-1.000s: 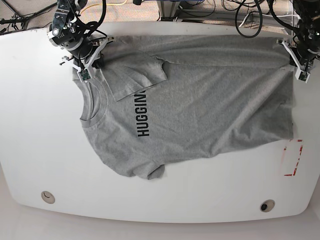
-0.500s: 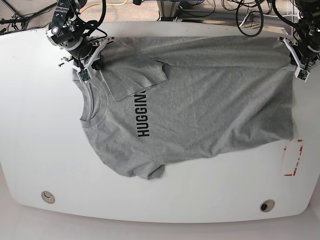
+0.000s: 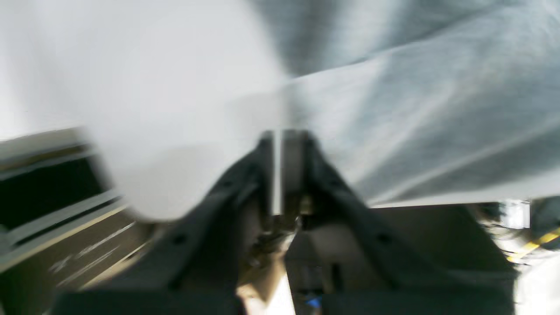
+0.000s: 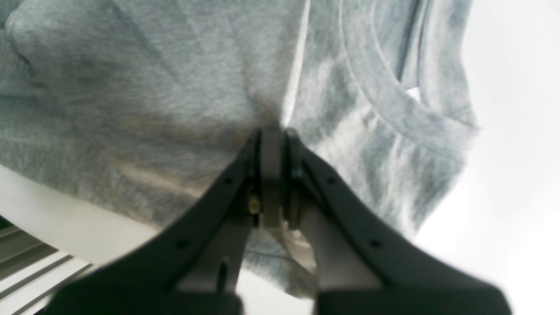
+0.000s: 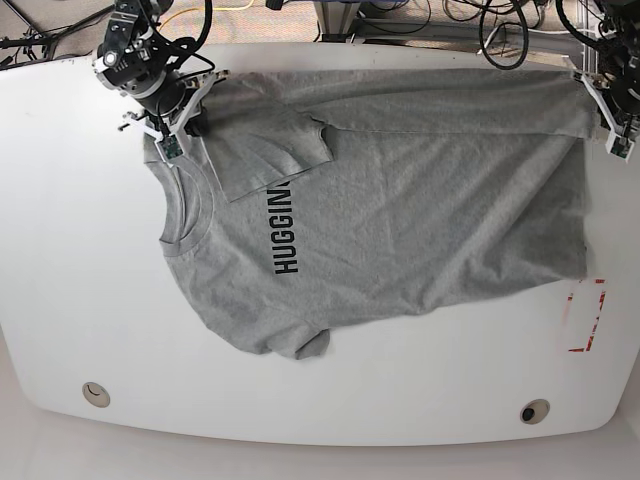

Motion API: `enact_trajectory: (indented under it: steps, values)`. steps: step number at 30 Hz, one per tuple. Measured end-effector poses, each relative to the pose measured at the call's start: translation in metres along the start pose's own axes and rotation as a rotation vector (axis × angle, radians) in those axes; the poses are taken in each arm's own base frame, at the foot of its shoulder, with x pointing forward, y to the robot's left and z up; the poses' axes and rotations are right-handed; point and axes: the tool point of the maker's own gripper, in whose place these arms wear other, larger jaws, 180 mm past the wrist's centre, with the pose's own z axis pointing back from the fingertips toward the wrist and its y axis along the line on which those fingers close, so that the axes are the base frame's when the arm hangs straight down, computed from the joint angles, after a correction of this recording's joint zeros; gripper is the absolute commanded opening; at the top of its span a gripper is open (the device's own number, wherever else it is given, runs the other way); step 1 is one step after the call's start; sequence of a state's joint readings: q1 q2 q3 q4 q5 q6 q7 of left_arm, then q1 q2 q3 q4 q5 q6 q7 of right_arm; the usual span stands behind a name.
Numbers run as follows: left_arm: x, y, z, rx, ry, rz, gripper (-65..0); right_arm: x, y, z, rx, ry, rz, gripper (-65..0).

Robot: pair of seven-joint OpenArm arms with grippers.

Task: Fold the T-shirt properly
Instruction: 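Grasp the shirt edge with both grippers at the shoulders, then pull the grasped shirt edge toward the hem with both grippers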

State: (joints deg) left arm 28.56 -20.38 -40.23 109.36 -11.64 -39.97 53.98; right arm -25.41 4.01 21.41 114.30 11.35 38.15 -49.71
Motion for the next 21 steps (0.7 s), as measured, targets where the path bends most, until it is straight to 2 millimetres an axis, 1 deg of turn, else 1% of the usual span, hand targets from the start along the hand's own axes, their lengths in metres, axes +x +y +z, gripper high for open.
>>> enact_trajectory:
  steps: [7,14,18,19,21]
  values:
    - [0.004,-0.005,-0.001,-0.018,-0.019,0.013,-65.0,0.0,0.0,0.0,0.001,0.001,0.001,-65.0]
    - [0.023,0.012,0.003,0.031,-0.079,0.037,-65.0,0.007,0.002,-0.003,0.002,-0.019,-0.008,-65.0]
    - [0.023,0.021,0.003,0.061,-0.066,0.039,-65.0,0.012,0.001,-0.003,0.001,-0.029,-0.003,-65.0]
    - [0.024,0.022,0.003,0.062,-0.068,0.041,-64.4,0.012,0.0,-0.004,-0.003,-0.026,0.0,-65.0]
    - [0.03,0.022,0.003,0.062,-0.087,0.047,-59.6,0.016,-0.002,-0.004,-0.007,-0.034,0.003,-65.0]
